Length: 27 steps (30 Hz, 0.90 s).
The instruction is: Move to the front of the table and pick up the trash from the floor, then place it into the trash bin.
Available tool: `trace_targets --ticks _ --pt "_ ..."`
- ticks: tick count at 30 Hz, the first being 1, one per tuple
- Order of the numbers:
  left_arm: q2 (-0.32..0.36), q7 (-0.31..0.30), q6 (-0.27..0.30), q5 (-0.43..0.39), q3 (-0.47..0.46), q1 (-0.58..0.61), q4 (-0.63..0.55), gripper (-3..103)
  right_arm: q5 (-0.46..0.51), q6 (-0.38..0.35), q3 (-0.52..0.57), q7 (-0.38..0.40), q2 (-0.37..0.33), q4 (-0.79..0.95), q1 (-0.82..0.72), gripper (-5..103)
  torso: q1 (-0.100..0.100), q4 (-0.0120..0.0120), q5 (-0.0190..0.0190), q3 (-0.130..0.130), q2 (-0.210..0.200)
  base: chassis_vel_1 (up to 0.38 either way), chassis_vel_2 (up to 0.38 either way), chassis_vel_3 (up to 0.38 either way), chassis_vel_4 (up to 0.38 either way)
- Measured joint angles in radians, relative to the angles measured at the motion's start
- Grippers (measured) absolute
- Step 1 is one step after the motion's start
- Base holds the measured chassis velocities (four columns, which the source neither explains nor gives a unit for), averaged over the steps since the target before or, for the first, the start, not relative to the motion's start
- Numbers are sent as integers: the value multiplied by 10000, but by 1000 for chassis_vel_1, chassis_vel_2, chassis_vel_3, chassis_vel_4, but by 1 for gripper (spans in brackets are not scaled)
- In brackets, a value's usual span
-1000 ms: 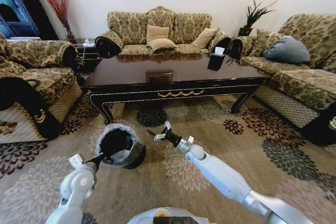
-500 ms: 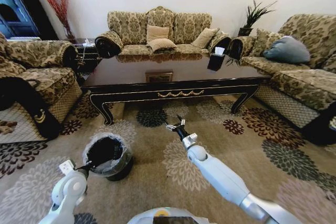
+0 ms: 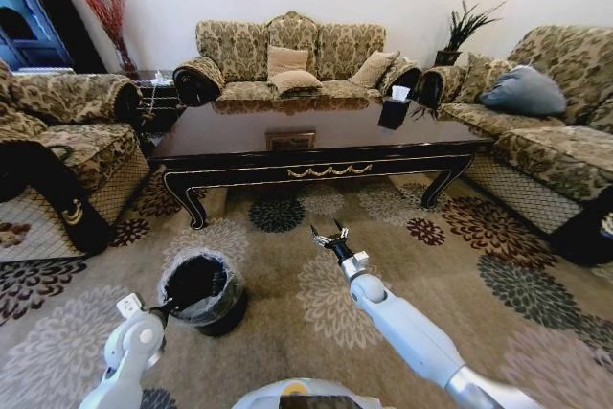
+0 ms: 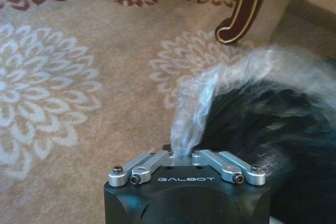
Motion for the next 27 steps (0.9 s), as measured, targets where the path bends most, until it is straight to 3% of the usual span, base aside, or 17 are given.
trace_targets --ticks 4,5,8,9,11,14,15,16,18,19,20,22,24,25,27 --pt "-24 144 -138 44 -46 62 -227 26 -9 59 88 -55 38 -67 -21 100 0 1 -2 0 -1 0 0 0 0" --pt "-43 171 -178 151 -63 130 -374 26 -10 99 156 -70 53 -109 -31 100 0 2 -2 0 0 0 0 0 0" --pt "-67 349 -403 937 -119 412 -882 42 -8 196 450 -113 51 -130 -115 100 0 1 -3 0 0 0 0 0 0" --pt "-67 349 -403 937 -119 412 -882 42 -8 196 450 -113 51 -130 -115 100 0 1 -3 0 0 0 0 0 0" --pt "-118 739 -745 1796 -273 827 -1654 47 12 281 827 -131 -16 -5 -298 100 0 1 -4 0 -1 0 0 0 0" --pt "-354 1615 -1259 2601 -613 1523 -2750 64 66 435 1301 -85 -173 319 -625 100 0 0 0 -1 0 0 0 0 0" --pt "-354 1615 -1259 2601 -613 1523 -2750 64 66 435 1301 -85 -173 319 -625 100 0 0 0 -1 0 0 0 0 0" --pt "-557 2521 -1889 3421 -769 2023 -3090 69 72 505 1559 110 -287 590 -860 100 0 0 0 -1 0 0 0 0 0" --pt "-625 2788 -2159 3766 -803 2162 -3126 69 67 554 1636 221 -336 719 -959 100 0 1 -1 -1 0 0 0 0 0" --pt "-846 3634 -3068 5010 -885 2526 -3148 80 8 741 1771 568 -463 1044 -1208 100 0 0 -3 -1 0 0 0 0 0" --pt "-996 4193 -3689 5795 -916 2719 -3133 80 -85 799 1889 758 -577 1312 -1406 100 0 4 -2 0 0 0 0 0 0" --pt "-1324 4972 -4597 6975 -941 2956 -3114 90 -380 797 2231 950 -808 1949 -1833 100 0 2 -3 -1 0 0 0 0 0" --pt "-1502 5183 -4914 7386 -938 3003 -3124 95 -548 783 2451 1003 -885 2260 -2053 100 0 1 -4 -1 0 0 0 0 0" --pt "-1882 5453 -5506 8098 -900 2985 -3162 98 -776 734 2834 1021 -960 2759 -2418 100 0 2 -3 -1 0 0 0 0 0" --pt "-2371 5723 -6176 8821 -844 2869 -3164 100 -920 586 3317 1021 -1022 3372 -2907 100 0 0 -2 -2 1 0 0 0 0"
